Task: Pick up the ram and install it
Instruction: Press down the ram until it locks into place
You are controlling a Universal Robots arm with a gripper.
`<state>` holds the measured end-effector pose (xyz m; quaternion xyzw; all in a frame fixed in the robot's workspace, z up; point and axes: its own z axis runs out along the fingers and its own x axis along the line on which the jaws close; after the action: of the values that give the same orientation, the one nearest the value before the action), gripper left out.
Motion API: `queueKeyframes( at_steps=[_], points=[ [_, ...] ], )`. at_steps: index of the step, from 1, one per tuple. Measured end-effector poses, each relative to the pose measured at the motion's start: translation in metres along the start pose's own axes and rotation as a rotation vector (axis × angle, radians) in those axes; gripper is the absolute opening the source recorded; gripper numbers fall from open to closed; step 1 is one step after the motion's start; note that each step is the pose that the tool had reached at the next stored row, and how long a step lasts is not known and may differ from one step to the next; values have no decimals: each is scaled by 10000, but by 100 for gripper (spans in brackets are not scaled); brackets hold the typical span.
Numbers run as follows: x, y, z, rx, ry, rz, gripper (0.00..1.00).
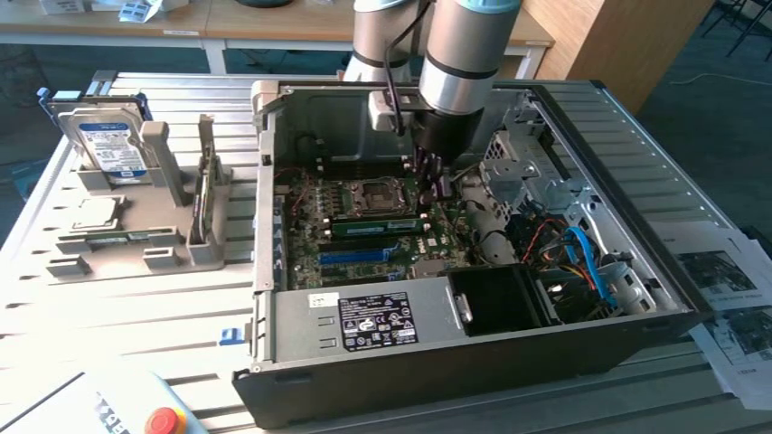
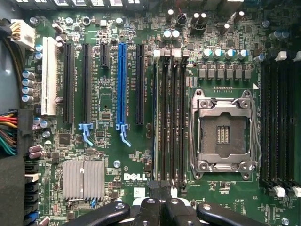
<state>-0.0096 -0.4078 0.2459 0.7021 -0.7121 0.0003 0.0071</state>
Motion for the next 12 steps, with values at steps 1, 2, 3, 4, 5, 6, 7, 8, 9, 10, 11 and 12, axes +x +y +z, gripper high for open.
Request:
queueKeyframes(
  at_steps=[1,2,3,4,5,6,7,8,9,10,11,12],
  points=[
    [0,0,5,0,0,-1,10],
    [0,0,10,0,0,0,10],
    [0,0,16,0,0,-1,10],
    [0,0,22,0,0,0,10],
    [0,0,28,0,0,-1,10],
    [0,0,35,0,0,-1,10],
    [0,0,42,0,0,0,10],
    [-1,0,49,0,0,0,10],
    [-1,-1,55,0,1,-1,10],
    [-1,-1,63,0,-1,0,10],
    [-1,-1,71,0,-1,0,10],
    [-1,-1,78,0,-1,0,10]
  ],
)
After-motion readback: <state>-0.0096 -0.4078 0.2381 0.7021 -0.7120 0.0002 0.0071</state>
